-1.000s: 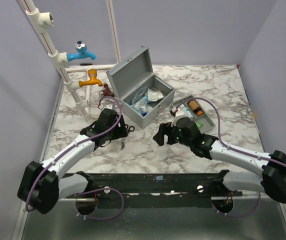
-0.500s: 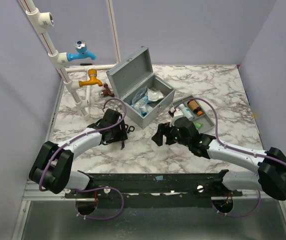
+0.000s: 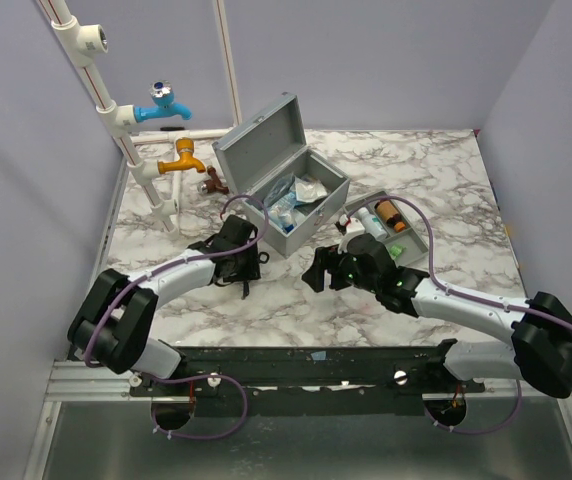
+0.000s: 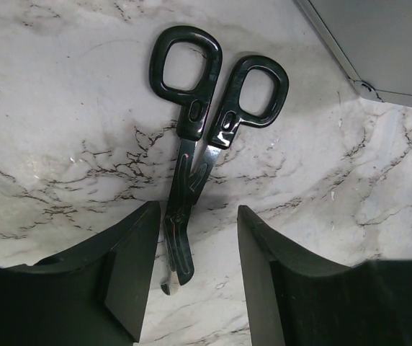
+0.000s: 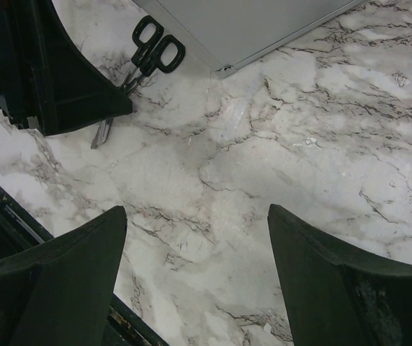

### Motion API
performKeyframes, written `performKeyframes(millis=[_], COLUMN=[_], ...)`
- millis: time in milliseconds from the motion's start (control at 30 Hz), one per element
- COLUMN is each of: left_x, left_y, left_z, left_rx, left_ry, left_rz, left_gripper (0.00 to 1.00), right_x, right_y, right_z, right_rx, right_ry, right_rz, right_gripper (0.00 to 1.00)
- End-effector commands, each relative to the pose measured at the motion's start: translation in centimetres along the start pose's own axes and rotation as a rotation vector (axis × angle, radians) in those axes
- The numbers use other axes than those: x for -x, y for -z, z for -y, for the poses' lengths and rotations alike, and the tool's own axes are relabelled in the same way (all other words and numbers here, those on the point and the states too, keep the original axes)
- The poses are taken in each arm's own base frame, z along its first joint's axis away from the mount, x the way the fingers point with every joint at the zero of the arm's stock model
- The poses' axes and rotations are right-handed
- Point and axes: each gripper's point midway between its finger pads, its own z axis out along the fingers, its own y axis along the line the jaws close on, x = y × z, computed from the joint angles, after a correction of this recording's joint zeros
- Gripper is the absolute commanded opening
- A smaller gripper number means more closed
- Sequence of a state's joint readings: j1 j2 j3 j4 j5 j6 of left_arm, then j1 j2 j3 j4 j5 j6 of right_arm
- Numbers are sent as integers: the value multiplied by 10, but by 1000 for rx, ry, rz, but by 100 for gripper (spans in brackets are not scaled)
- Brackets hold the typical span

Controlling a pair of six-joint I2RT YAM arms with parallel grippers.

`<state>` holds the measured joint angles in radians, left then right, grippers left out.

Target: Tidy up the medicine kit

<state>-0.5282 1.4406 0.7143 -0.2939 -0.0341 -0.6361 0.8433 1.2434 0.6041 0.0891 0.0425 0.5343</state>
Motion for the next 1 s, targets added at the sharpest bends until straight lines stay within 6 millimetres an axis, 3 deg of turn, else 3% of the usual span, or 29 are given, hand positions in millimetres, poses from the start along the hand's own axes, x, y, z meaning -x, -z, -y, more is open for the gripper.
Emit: performKeyframes(millis=[0,667,967], left_x=[-13,-39,-56], left_y=[-1,-7,-8], left_z=[-15,-25,-25], left_rx=[90,229,241], left_ry=[-28,-66,-70], left_rz=[-46,-118,-157], left_gripper=[48,35,24], right_x=[-1,-9,-8], right_y=[-2,3,8], right_z=[-3,-2,0], right_rx=[20,34,33], right_ry=[-17,-37,-40], right_rz=[6,7,20], right_gripper=[82,82,82])
